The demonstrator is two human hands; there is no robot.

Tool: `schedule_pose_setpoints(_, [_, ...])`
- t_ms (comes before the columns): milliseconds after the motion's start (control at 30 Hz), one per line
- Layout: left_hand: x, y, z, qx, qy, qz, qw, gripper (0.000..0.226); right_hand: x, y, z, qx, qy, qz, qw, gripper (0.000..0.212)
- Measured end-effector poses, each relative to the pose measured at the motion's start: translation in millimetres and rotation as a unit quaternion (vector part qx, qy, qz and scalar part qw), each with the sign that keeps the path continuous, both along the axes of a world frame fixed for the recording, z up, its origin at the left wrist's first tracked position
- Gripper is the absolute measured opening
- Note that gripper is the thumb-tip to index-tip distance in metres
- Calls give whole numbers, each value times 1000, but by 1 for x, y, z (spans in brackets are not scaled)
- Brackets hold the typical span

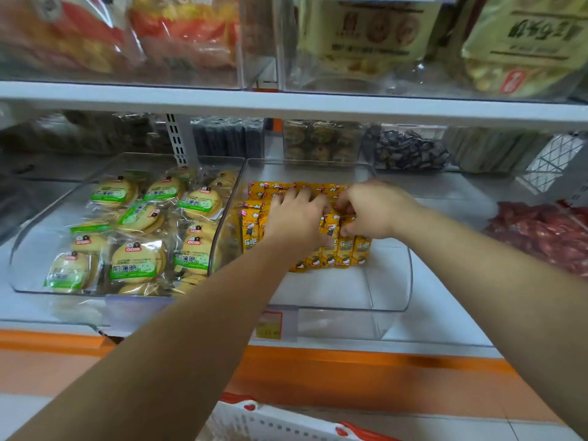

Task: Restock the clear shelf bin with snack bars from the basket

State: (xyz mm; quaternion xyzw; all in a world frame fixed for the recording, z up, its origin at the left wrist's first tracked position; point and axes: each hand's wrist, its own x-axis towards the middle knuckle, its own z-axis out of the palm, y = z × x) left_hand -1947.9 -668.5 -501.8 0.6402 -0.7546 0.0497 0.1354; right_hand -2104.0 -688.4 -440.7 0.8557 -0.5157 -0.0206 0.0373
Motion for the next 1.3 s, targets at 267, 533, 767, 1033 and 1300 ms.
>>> schedule_pose_setpoints(267, [37,122,74,41,164,-96,981,18,-15,110,23,-3,-221,29,975,27])
schedule_pose_setpoints(533, [74,264,-15,307,39,-87,947,15,28,220,-86,226,-195,112,948,17])
schedule_pose_setpoints(767, [90,284,-183,477,40,64,876,50,41,270,-277,370,-183,-12,911,26])
schedule_pose_setpoints(1033, [106,296,-300,538,81,108,832,52,40,292,-403,489,-106,-69,863,53])
schedule_pose_setpoints(1300, [118,297,-345,552,95,96,823,53,46,288,-419,466,-96,-68,877,38])
